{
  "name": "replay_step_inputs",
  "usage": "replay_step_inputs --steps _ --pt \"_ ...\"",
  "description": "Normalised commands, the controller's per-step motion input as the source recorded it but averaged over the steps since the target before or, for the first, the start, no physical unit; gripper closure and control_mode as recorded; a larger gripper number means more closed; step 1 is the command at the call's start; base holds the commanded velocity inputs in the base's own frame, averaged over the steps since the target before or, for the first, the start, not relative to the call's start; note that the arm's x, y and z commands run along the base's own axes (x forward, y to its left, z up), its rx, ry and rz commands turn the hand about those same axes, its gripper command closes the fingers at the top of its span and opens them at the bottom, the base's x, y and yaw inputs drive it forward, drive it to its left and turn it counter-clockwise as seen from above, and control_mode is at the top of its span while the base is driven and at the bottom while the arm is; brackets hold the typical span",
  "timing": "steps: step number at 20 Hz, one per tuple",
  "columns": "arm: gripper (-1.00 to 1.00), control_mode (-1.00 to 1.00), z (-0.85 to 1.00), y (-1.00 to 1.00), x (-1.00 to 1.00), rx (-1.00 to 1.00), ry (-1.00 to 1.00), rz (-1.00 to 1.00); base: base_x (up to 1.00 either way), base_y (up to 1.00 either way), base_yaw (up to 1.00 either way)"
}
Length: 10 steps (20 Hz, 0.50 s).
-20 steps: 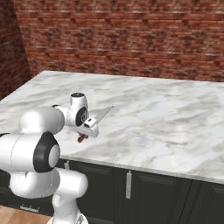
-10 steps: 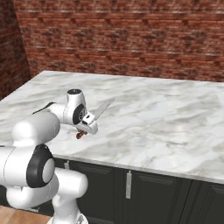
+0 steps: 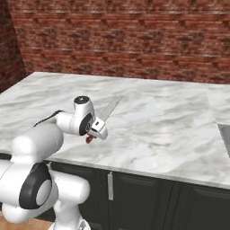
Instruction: Move the cutting board and knife to the sink. Then move spray from the cabinet to the counter.
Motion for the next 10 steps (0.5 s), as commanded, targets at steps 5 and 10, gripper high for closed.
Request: replay_step_inputs --steps 5,10 --pt "1.0 1.0 0.0 0.0 0.0 0.0 0.0 0.0 0.0 -1.0 -0.03" --pt "1.0 1.0 0.0 0.0 0.0 0.0 0.0 0.0 0.0 -1.0 -0.09"
